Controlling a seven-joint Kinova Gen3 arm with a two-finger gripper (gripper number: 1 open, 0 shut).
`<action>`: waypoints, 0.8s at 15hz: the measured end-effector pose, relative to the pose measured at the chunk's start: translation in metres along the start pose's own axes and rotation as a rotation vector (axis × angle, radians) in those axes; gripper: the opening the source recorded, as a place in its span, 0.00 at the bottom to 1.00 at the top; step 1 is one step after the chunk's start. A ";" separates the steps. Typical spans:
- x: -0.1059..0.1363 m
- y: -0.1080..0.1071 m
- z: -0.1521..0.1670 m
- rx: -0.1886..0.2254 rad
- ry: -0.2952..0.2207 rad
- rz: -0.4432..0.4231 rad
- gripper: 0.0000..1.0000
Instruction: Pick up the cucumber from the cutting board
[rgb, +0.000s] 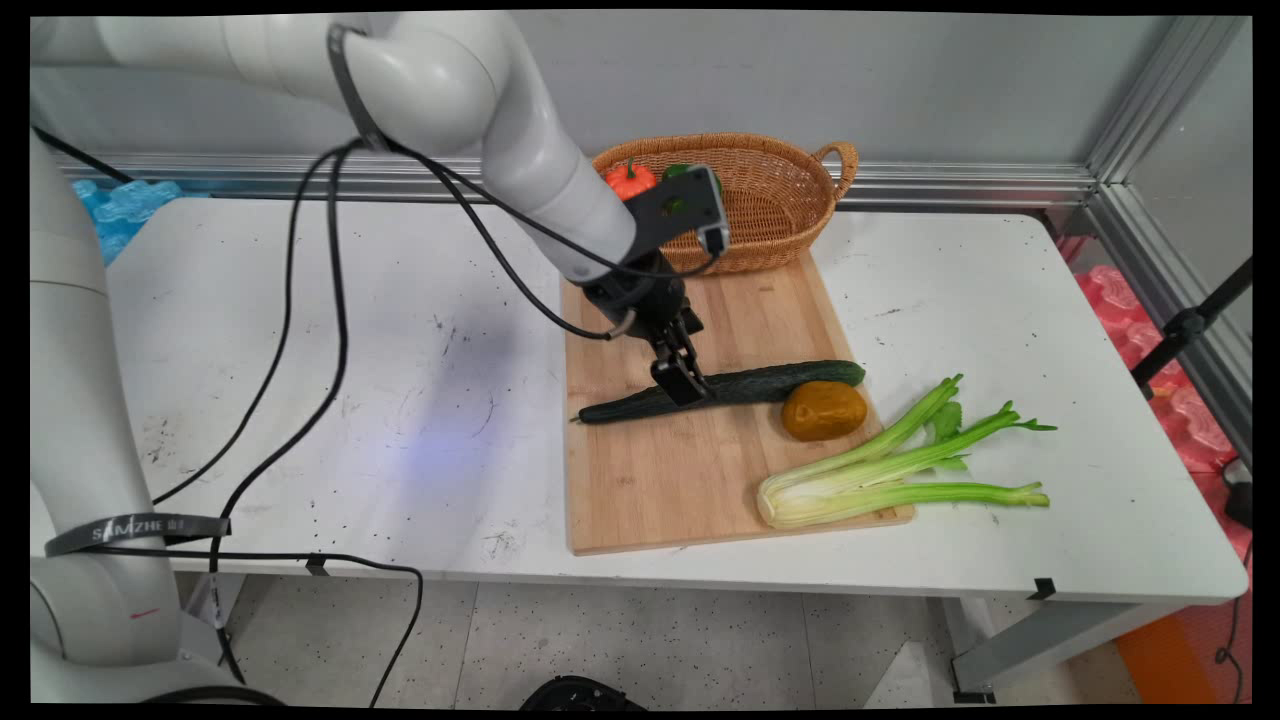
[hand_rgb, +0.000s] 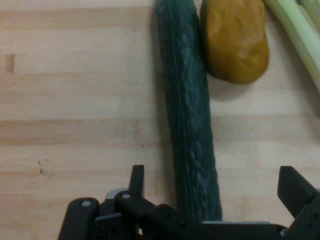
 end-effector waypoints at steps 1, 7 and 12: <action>0.000 -0.001 0.006 0.002 0.004 0.001 1.00; -0.002 -0.007 0.039 0.019 0.025 -0.001 1.00; -0.006 -0.009 0.058 0.023 0.029 -0.028 0.00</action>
